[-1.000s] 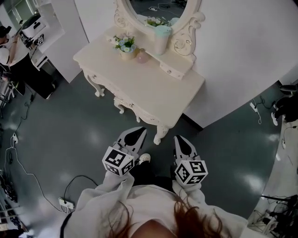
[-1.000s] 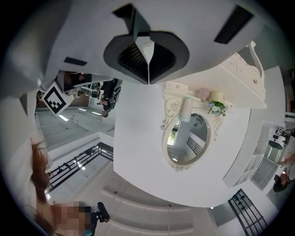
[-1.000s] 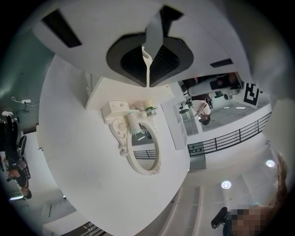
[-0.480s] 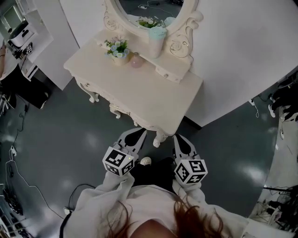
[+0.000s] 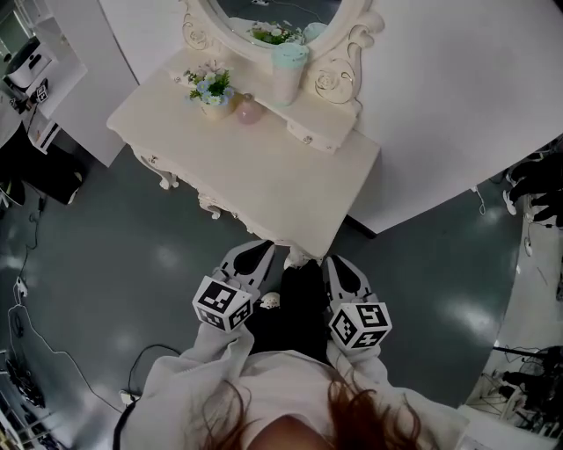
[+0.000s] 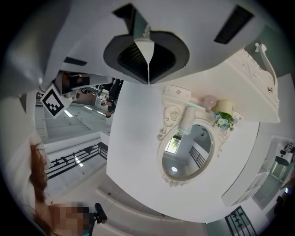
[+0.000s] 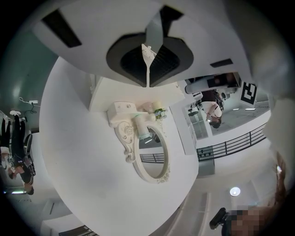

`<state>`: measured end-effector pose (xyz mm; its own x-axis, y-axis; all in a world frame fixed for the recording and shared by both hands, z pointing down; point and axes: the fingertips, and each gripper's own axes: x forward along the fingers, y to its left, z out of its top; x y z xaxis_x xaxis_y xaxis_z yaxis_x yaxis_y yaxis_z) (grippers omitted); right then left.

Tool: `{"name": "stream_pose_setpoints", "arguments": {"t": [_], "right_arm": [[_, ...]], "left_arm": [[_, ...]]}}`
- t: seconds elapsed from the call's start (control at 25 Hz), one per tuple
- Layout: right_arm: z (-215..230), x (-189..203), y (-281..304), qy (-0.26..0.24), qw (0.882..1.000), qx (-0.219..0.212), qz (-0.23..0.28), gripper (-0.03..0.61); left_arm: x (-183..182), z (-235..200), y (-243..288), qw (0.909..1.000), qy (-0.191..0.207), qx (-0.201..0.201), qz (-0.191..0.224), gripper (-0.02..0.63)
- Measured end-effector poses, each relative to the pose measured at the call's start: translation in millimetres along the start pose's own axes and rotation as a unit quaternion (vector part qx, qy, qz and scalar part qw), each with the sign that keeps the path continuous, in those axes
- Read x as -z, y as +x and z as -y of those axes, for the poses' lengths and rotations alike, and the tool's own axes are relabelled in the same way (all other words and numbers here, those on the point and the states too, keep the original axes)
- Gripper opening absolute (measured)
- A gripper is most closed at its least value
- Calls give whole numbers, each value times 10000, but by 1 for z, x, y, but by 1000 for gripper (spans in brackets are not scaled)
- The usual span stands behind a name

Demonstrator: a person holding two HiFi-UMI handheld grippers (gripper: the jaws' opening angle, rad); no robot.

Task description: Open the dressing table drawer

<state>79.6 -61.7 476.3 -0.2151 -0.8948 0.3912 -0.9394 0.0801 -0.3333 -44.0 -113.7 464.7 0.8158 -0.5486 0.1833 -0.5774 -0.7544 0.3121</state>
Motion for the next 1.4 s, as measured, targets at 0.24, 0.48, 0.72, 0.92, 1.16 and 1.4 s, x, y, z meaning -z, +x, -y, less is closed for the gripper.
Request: {"name": "stream_pose_setpoints", "arguments": {"t": [0.24, 0.48, 0.72, 0.92, 1.16, 1.4], "right_arm": [[21, -28, 33, -50, 9998, -177, 41, 43], [40, -45, 70, -111, 9991, -379, -173, 43], [68, -67, 104, -202, 9983, -469, -298, 43], [90, -77, 130, -171, 9974, -525, -453, 43], [106, -80, 157, -119, 9956, -629, -687, 43], [119, -82, 179, -153, 9936, -700, -879, 43]], "left_arm": [[-14, -12, 30, 9998, 89, -139, 64, 23], [-24, -34, 66, 9994, -24, -352, 65, 23], [-31, -55, 113, 9989, -80, -455, 23, 23], [-29, -68, 148, 9986, -125, -496, -118, 23], [-22, -87, 182, 9976, -117, -583, -368, 23], [-19, -113, 215, 9954, 138, -748, -584, 23]]}}
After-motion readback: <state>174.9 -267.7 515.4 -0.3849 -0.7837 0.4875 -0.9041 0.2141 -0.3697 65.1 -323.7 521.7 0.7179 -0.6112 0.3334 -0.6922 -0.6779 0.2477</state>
